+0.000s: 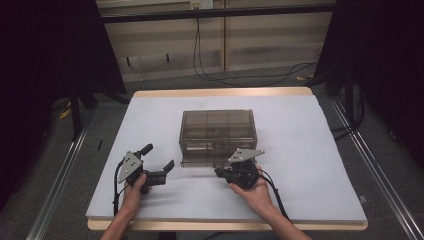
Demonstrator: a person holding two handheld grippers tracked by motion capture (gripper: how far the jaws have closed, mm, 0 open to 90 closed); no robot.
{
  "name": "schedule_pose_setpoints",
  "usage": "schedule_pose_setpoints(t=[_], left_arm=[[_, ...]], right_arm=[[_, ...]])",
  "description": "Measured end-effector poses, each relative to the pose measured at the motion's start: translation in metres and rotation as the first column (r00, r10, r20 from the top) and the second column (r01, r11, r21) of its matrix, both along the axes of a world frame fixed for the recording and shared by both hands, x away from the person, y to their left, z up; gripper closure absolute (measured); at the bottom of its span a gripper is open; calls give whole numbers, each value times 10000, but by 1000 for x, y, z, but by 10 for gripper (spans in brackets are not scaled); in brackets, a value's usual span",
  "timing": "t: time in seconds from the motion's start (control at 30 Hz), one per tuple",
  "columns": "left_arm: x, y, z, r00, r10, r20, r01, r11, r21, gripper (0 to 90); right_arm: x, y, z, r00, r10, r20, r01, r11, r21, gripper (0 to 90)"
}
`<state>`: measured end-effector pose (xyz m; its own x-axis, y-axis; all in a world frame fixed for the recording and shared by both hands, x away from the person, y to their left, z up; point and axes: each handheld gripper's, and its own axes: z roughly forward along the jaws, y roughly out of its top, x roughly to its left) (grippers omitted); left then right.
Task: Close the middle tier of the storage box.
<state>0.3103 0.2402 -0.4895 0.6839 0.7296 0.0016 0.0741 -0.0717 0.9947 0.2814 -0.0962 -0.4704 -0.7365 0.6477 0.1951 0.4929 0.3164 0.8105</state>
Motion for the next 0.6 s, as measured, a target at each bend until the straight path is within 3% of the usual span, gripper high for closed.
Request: schedule_pose_setpoints(t=[0.6], left_arm=[[1,1,0,10000,-67,32,66,9999,106,8]], right_arm=[[4,-2,2,9999,-168,40,168,9998,128,900]])
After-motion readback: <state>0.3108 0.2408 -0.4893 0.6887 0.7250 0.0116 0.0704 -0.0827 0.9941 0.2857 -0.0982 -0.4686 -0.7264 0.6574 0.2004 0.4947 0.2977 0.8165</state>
